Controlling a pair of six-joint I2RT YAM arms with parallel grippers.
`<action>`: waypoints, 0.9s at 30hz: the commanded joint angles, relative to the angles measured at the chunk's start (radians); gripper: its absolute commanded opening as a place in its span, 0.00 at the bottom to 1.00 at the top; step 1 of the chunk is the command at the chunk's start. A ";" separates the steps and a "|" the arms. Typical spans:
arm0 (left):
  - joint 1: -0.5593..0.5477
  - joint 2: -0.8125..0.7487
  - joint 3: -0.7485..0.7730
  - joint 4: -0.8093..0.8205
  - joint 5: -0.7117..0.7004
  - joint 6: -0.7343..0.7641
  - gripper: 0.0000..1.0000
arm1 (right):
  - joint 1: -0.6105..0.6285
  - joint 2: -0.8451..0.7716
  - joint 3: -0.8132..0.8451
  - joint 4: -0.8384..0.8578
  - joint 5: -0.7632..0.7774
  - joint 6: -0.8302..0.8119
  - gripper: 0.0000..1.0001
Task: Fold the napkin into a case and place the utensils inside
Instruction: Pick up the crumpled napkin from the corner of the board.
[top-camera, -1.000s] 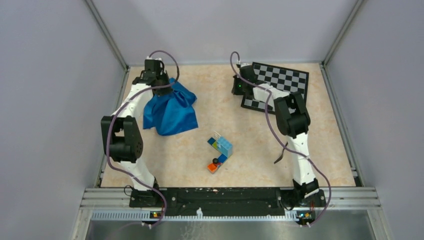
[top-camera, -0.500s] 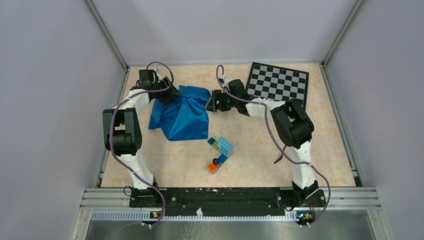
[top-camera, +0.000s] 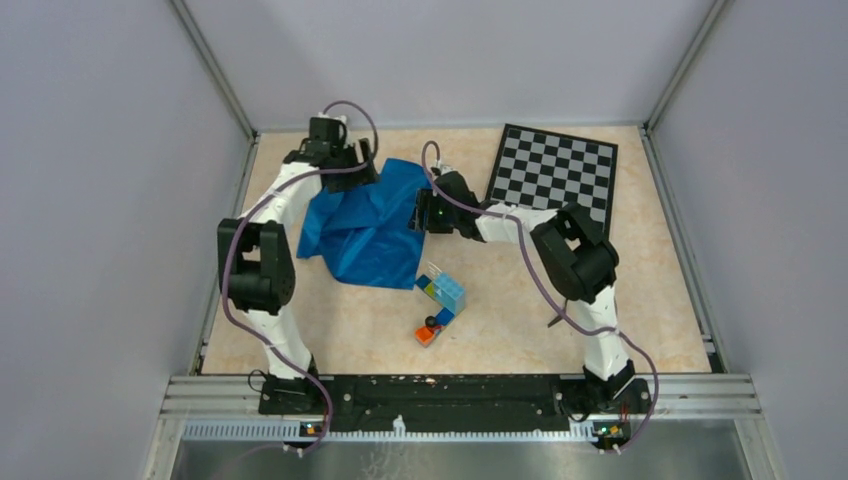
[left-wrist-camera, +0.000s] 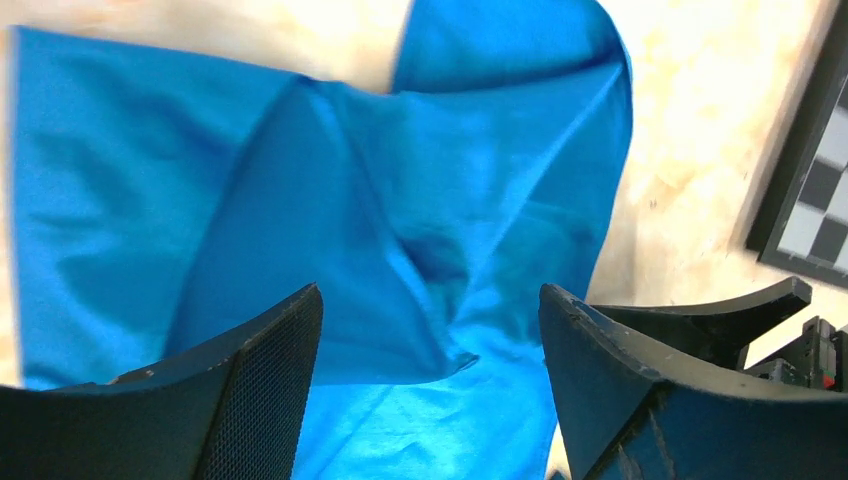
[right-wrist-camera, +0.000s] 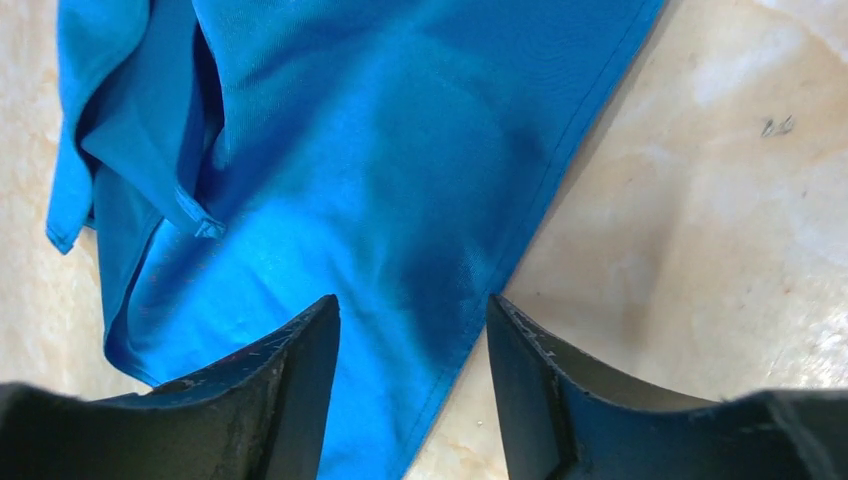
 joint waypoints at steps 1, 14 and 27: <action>-0.105 0.078 0.079 -0.112 -0.125 0.105 0.83 | 0.023 -0.036 0.043 -0.041 0.104 0.046 0.53; -0.281 0.163 0.135 -0.270 -0.414 0.146 0.72 | -0.005 -0.006 0.026 0.009 0.076 0.091 0.50; -0.283 0.223 0.158 -0.320 -0.444 0.152 0.48 | -0.022 0.105 0.161 -0.069 0.149 0.070 0.40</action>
